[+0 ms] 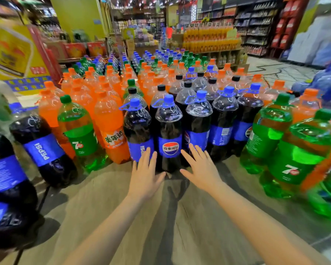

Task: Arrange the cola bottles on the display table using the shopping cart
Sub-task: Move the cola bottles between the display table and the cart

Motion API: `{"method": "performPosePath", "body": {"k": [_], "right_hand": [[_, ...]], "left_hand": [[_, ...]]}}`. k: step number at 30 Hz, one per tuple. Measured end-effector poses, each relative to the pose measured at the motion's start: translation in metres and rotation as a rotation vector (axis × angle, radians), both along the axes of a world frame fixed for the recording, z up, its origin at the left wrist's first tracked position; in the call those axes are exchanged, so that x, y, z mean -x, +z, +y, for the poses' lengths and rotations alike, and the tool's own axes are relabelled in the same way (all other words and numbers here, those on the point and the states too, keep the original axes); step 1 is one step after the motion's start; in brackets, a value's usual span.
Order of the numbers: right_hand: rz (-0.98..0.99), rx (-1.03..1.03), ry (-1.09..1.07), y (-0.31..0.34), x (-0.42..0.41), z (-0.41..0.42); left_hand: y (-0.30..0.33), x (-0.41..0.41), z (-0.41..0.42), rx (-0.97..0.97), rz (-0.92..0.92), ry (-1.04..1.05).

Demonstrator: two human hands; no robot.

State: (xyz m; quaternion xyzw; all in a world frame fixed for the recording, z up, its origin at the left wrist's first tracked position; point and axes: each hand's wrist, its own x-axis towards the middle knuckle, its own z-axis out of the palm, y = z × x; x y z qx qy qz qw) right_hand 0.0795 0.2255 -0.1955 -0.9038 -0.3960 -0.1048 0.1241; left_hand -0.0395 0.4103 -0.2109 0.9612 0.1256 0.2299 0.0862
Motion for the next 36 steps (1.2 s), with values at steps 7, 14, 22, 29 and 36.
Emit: {"method": "performPosePath", "body": {"k": [7,14,22,29,36], "right_hand": [[0.078,0.080,0.194,-0.014,-0.027,-0.069],[0.086,0.036,0.327,-0.016,-0.036,-0.131],[0.112,0.037,0.368,-0.014,-0.018,-0.197],[0.131,0.019,0.348,-0.016,0.013,-0.279],[0.169,0.028,0.307,-0.018,0.041,-0.375]], "left_hand": [[-0.009,-0.003,-0.076,-0.080,0.094,0.117],[-0.014,0.017,-0.155,-0.181,0.152,0.237],[0.003,0.040,-0.218,-0.247,0.170,0.268],[0.003,0.068,-0.281,-0.236,0.110,0.194],[-0.002,0.087,-0.363,-0.213,0.056,0.136]]}}
